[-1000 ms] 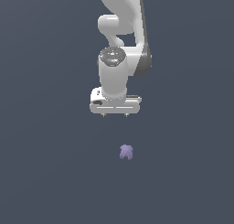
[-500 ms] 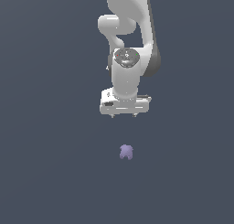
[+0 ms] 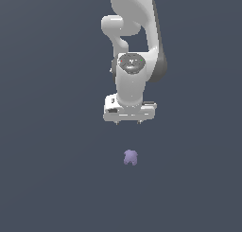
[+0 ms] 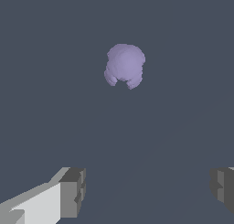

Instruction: Pick up the object and move it to a goal position.

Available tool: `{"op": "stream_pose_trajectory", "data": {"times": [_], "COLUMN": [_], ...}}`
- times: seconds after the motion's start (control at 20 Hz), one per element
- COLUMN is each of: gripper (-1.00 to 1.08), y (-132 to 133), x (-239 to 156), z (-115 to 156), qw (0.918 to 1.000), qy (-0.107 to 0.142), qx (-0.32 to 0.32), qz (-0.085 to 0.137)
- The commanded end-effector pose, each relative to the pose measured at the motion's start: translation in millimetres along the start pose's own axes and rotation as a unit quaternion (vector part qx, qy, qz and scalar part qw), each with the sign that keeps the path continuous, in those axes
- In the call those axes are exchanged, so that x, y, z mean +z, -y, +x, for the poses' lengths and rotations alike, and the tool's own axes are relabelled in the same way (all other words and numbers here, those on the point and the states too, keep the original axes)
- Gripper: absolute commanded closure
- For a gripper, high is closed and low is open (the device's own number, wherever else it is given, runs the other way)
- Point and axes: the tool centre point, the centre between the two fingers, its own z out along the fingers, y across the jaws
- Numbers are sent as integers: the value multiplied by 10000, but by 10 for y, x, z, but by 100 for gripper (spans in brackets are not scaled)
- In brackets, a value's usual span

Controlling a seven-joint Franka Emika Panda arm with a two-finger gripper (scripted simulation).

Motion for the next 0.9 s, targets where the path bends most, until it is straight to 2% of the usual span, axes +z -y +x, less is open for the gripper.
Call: {"op": "stream_pose_trajectory", "data": {"times": [0.0, 0.85], "gripper": [-92, -92], "y": [2, 52], "x": [25, 420], "z": [70, 862], "qw": [10000, 9979], "qy": [-3, -61], "qx": [49, 641], "qz": [-1, -48]}}
